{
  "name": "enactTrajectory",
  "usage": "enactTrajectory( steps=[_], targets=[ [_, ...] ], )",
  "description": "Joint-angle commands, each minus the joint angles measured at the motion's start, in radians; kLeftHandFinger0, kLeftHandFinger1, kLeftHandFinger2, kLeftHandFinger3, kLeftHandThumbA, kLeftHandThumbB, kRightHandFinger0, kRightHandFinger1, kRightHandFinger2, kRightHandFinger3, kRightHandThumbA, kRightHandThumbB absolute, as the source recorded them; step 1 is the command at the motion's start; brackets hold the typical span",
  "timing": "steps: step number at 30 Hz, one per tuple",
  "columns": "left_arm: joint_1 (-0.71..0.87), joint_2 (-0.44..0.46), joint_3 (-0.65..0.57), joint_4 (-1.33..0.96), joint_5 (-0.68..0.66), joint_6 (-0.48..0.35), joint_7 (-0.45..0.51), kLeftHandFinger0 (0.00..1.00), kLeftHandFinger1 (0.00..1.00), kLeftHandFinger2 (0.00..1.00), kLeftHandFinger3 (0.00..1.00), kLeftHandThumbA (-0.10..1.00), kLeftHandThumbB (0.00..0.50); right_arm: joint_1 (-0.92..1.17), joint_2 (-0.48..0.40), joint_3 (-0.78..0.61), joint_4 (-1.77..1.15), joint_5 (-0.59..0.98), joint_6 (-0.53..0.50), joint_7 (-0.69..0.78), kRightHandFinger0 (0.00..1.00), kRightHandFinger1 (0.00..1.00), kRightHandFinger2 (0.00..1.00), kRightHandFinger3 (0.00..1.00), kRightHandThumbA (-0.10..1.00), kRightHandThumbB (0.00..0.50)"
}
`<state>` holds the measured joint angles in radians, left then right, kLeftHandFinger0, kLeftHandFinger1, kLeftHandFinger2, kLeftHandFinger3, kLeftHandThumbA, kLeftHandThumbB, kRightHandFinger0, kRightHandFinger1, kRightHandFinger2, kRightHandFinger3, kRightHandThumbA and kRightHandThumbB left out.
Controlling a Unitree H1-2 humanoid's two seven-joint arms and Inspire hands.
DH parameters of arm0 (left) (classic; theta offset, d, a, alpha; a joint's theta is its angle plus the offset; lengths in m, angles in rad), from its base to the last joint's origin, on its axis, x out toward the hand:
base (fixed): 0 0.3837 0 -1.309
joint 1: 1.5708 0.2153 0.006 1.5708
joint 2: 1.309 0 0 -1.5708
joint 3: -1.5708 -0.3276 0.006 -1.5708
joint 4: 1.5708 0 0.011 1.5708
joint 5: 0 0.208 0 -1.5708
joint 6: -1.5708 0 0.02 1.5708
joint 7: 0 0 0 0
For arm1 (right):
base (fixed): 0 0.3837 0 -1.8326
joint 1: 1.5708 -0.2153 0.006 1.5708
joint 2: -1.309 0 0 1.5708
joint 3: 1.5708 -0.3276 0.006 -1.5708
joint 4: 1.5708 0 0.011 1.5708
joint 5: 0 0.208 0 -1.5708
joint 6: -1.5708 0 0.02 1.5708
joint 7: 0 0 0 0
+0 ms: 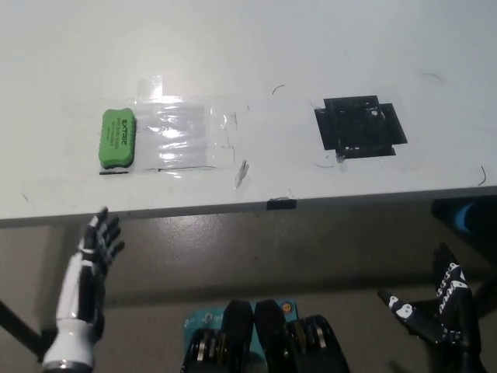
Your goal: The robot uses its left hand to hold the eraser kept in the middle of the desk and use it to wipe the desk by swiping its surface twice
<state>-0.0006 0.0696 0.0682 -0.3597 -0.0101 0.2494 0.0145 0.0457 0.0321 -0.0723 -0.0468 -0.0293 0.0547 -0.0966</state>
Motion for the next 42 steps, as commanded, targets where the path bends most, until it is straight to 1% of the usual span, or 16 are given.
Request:
enactTrajectory(
  steps=[1,3,5,8,11,12,14,16,17,19,23,24,29,35,38,42],
  targets=[
    [-0.134,0.114,0.046,-0.339,-0.081,0.221,-0.045,1.0,1.0,1.0,1.0,1.0,0.214,-0.01,0.005,-0.005,-0.047,-0.011,-0.011,-0.018,1.0,1.0,1.0,1.0,1.0,0.196],
    [-0.157,0.143,0.048,-0.345,-0.096,0.221,-0.044,1.0,1.0,1.0,1.0,1.0,0.216,-0.008,0.006,-0.008,-0.047,-0.009,-0.009,-0.019,1.0,1.0,1.0,1.0,1.0,0.196],
    [-0.263,0.246,0.075,-0.338,-0.126,0.221,-0.039,1.0,1.0,1.0,1.0,1.0,0.261,-0.006,0.007,-0.011,-0.05,-0.004,-0.007,-0.02,1.0,1.0,1.0,1.0,1.0,0.164],
    [-0.382,0.374,0.049,-0.227,-0.087,0.221,-0.082,1.0,1.0,1.0,1.0,1.0,0.172,0.002,0.006,-0.013,-0.049,-0.003,-0.003,-0.019,1.0,1.0,1.0,1.0,1.0,0.177],
    [-0.45,0.421,0.005,-0.119,-0.045,0.221,-0.105,1.0,1.0,1.0,1.0,1.0,0.183,0.013,0.005,-0.017,-0.047,0.003,-0.008,-0.017,1.0,1.0,1.0,1.0,1.0,0.16],
    [-0.474,0.44,-0.019,-0.063,0.016,0.221,-0.115,1.0,1.0,1.0,1.0,1.0,0.214,0.016,0.006,-0.017,-0.052,0.004,-0.002,-0.016,1.0,1.0,1.0,1.0,1.0,0.161],
    [-0.504,0.472,-0.055,-0.001,0.059,0.221,-0.126,1.0,1.0,1.0,1.0,1.0,0.201,0.02,0.009,-0.018,-0.055,0.006,0.001,-0.016,1.0,1.0,1.0,1.0,1.0,0.161],
    [-0.579,0.542,-0.176,0.16,0.212,0.2,-0.129,1.0,1.0,1.0,1.0,1.0,0.178,0.024,0.007,-0.019,-0.06,-0.002,0.004,-0.02,1.0,1.0,1.0,1.0,1.0,0.141],
    [-0.613,0.58,-0.256,0.238,0.326,0.141,-0.128,1.0,1.0,1.0,1.0,1.0,0.155,0.028,0.001,-0.017,-0.059,-0.011,-0.004,-0.019,1.0,1.0,1.0,1.0,1.0,0.15],
    [-0.707,0.633,-0.408,0.397,0.518,0.056,-0.126,1.0,1.0,1.0,1.0,1.0,0.179,0.028,-0.001,-0.016,-0.057,-0.006,-0.007,-0.015,1.0,1.0,1.0,1.0,1.0,0.142],
    [-0.829,0.666,-0.601,0.592,0.745,-0.028,-0.101,1.0,1.0,1.0,1.0,1.0,0.247,0.026,-0.003,-0.011,-0.059,-0.014,-0.004,-0.015,1.0,1.0,1.0,1.0,1.0,0.176],
    [-0.861,0.662,-0.646,0.64,0.788,-0.036,-0.097,1.0,1.0,1.0,1.0,1.0,0.266,0.025,-0.002,-0.011,-0.062,-0.017,-0.003,-0.017,1.0,1.0,1.0,1.0,1.0,0.145],
    [-0.973,0.632,-0.869,0.789,0.994,0.011,-0.133,1.0,1.0,1.0,1.0,1.0,0.389,0.021,-0.006,-0.008,-0.065,-0.021,0.0,-0.014,1.0,1.0,1.0,1.0,1.0,0.201],
    [-1.023,0.606,-1.033,0.894,1.087,0.054,-0.158,1.0,1.0,1.0,1.0,1.0,0.418,0.021,-0.01,-0.007,-0.064,-0.012,-0.003,-0.005,1.0,1.0,1.0,1.0,1.0,0.226],
    [-1.034,0.605,-1.077,0.929,1.096,0.07,-0.121,1.0,1.0,1.0,1.0,1.0,0.442,0.019,-0.008,-0.008,-0.064,-0.015,0.0,-0.009,1.0,1.0,1.0,1.0,1.0,0.203],
    [-1.044,0.605,-1.146,1.001,1.123,0.08,-0.09,1.0,1.0,1.0,1.0,1.0,0.445,0.015,-0.005,-0.001,-0.063,-0.025,0.001,-0.012,1.0,1.0,1.0,1.0,1.0,0.226]
  ],
)
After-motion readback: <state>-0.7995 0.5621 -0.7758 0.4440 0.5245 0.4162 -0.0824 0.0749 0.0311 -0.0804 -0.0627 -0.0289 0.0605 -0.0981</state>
